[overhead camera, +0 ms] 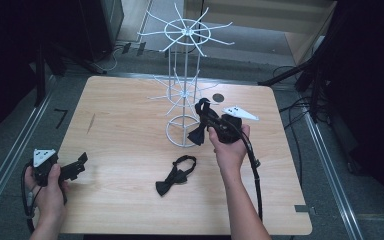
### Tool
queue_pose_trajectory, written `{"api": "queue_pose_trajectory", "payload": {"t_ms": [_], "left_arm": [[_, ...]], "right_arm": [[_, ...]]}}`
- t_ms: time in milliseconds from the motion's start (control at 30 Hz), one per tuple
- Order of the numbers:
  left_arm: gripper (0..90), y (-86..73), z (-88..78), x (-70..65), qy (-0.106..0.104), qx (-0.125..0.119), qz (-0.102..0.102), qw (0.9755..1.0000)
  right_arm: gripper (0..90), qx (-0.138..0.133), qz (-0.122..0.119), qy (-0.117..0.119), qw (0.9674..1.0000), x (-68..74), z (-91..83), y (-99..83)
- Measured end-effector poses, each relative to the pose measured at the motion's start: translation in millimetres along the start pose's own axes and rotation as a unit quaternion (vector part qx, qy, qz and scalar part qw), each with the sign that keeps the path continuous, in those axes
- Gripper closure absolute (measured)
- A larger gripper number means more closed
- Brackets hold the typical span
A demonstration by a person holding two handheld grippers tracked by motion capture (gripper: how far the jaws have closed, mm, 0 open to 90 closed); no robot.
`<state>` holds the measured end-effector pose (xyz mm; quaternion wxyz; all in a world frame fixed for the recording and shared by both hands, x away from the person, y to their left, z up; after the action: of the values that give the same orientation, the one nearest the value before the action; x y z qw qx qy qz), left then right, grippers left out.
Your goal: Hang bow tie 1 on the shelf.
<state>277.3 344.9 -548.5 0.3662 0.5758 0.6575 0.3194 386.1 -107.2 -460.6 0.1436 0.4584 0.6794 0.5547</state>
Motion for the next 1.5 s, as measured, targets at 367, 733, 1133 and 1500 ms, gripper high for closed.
{"api": "queue_pose_trajectory", "payload": {"t_ms": [367,733,1133,1500], "left_arm": [[0.0,0.2,0.1,-0.2,0.0,-0.001,0.0,1.0],[0.0,0.2,0.1,-0.4,0.002,-0.001,0.0,1.0],[0.0,0.1,-0.2,-1.1,0.001,-0.002,0.001,1.0],[0.0,0.1,0.0,-1.2,0.002,-0.002,0.002,1.0]], "right_arm": [[57.3,-0.008,-0.003,-0.019,0.9998,-8.2,-7.7,-10.0],[56.7,0.022,-0.009,-0.024,0.9994,-10.6,-15.5,-40.8],[55.4,0.049,-0.015,-0.016,0.9986,-1.6,-18.7,-71.1],[55.6,0.075,-0.018,0.0,0.997,14.4,-17.3,-96.3]]}}
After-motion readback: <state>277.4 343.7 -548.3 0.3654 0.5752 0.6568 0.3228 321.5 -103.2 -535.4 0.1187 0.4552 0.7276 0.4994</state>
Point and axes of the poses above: each handheld gripper's, and its own axes: z roughly forward along the jaws, y roughly out of its top, x roughly to its left, the point moved 5 cm from there along z, roughly forward along the jaws, and after that the axes turned 3 degrees about y, right-handed, at the moved point
